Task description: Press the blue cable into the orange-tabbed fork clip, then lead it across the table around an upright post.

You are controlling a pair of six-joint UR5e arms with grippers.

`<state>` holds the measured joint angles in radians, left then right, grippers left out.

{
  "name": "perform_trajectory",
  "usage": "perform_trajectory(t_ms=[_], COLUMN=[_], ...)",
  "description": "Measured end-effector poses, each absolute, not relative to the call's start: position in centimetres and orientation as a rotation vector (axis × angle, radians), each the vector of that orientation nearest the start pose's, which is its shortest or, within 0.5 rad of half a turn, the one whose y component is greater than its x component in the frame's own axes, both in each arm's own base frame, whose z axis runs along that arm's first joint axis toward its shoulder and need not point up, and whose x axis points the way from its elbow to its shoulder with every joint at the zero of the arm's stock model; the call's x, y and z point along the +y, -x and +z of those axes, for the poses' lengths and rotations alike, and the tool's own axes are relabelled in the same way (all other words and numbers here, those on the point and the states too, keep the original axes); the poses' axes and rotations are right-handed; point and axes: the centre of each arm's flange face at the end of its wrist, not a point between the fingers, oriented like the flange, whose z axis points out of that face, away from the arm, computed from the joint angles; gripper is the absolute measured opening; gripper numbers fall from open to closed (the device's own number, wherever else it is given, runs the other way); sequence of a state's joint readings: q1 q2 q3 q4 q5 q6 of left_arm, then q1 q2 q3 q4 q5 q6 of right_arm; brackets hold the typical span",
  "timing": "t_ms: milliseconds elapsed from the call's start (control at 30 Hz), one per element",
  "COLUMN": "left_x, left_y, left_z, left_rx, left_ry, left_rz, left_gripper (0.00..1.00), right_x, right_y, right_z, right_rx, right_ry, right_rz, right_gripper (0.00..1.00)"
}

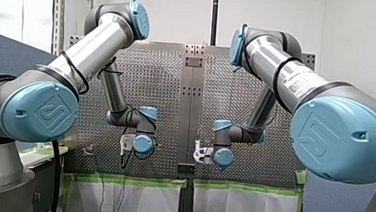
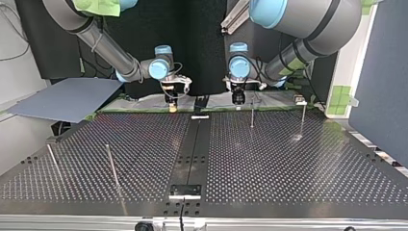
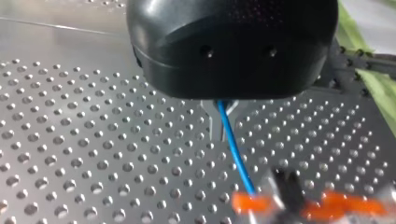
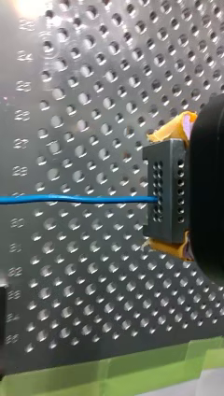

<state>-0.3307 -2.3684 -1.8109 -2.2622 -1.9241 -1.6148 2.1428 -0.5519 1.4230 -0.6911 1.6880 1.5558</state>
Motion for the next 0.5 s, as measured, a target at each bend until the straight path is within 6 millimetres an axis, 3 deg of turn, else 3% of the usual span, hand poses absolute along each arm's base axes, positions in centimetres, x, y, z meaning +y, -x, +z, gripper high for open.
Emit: perform_trajectory(t_ms=[500], left_x=[-31.4], left_y=[-49.7], left_z=[7.4], left_rx=[1.714], left_ry=[-0.023], left_rz=[0.010], left_gripper=[0.00], right_x=[-52.0], right_y=[-48.2], right_z=[5.3], right_rx=[-1.019], right_ry=[-1.703], right_rz=[1.394], right_gripper=[0.00])
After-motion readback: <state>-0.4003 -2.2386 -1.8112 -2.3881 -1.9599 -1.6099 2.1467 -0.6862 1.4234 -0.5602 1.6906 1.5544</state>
